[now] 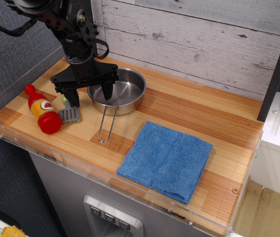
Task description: Place the vessel just behind the spatula.
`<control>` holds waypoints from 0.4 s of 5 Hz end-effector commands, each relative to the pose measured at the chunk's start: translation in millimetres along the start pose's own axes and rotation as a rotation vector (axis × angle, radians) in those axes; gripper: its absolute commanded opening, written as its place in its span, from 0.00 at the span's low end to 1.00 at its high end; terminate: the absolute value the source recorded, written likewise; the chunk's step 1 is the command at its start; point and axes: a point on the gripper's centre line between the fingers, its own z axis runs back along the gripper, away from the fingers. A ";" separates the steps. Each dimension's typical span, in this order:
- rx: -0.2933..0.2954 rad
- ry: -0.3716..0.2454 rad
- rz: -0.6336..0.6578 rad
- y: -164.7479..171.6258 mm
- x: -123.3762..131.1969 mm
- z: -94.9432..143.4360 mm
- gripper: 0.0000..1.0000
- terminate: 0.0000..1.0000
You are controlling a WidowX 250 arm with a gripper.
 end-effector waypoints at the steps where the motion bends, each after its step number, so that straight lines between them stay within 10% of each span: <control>1: -0.104 -0.158 -0.026 -3.5 17.6 41.8 1.00 0.00; 2: -0.129 -0.254 -0.032 -8.1 30.6 74.5 1.00 0.00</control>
